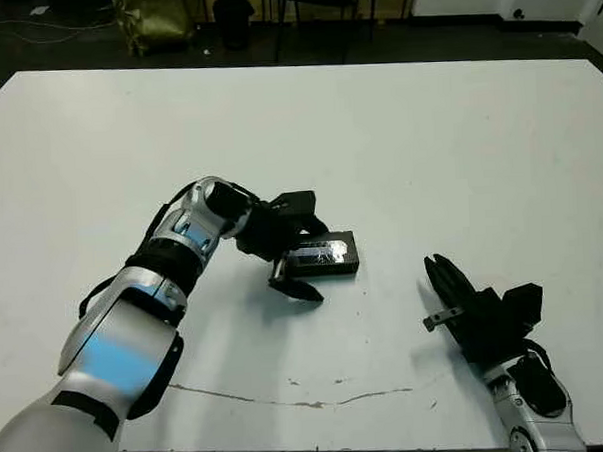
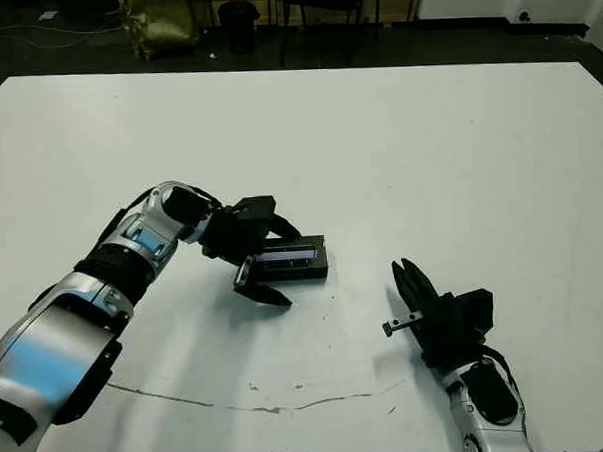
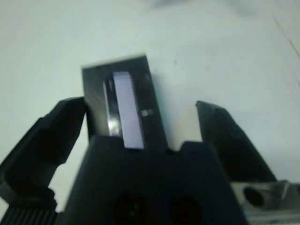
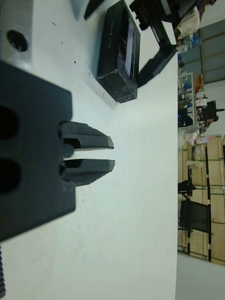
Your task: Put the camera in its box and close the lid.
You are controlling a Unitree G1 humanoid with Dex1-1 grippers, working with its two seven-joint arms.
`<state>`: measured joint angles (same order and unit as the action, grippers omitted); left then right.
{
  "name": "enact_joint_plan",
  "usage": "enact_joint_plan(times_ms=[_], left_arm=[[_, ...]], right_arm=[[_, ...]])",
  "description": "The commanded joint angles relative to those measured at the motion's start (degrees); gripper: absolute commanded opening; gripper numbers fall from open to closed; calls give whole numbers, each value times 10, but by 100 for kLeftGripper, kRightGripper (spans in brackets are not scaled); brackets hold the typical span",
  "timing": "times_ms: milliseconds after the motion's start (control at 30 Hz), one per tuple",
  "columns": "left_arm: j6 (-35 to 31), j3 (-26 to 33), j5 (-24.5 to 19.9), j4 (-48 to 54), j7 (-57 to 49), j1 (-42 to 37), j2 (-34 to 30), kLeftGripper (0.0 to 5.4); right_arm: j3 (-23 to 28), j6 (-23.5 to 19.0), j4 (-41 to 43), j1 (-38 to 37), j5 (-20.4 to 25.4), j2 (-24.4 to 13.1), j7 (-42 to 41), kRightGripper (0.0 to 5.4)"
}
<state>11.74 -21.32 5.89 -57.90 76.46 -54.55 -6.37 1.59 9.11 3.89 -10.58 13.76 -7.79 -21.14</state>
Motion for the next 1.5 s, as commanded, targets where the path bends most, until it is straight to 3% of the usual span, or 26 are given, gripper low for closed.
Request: enact_joint_plan(times_ms=[33, 333, 467, 533, 633, 767, 800, 900, 1033, 1267, 1467, 1500], left_arm=[[13, 16, -4, -11, -14, -2, -2, 539], [30, 33, -7, -10, -42, 1, 0, 539], [22, 51, -31, -2, -27, 3, -2, 539], [-9, 70, -56, 20, -13, 6, -11, 539], [-145, 135, -140, 106, -24, 41, -19, 539], [-258, 225, -214, 315, -197, 152, -1, 517], [-266, 235, -207, 374, -260, 185, 10, 497], [-205, 221, -123, 513, -420, 282, 33, 425], [-181, 178, -68, 605, -508, 373, 45, 327], [-131, 95, 10, 639, -579, 438, 41, 157], [-133, 59, 33, 609, -601, 429, 44, 6], [-134, 54, 40, 602, -604, 425, 43, 2]], right_arm=[[2, -5, -17, -6, 5, -1, -6, 0], [0, -5, -14, -7, -1, -2, -2, 0], [-1, -4, -17, -6, -3, -2, -2, 0], [0, -1, -18, -6, 1, 0, -4, 0], [2, 9, -22, -4, 5, 0, -10, 0], [2, -3, -13, -7, 2, 0, -2, 0], [1, -3, -13, -6, 0, 1, -1, 0], [-1, 1, -19, -2, 3, 3, -4, 0], [-5, -9, -13, -2, 1, 3, -1, 0], [-6, 7, -28, 1, 2, 4, -7, 0], [-6, 0, -22, -3, 0, 3, -4, 0], [-7, -3, -19, -4, -2, 2, -3, 0]])
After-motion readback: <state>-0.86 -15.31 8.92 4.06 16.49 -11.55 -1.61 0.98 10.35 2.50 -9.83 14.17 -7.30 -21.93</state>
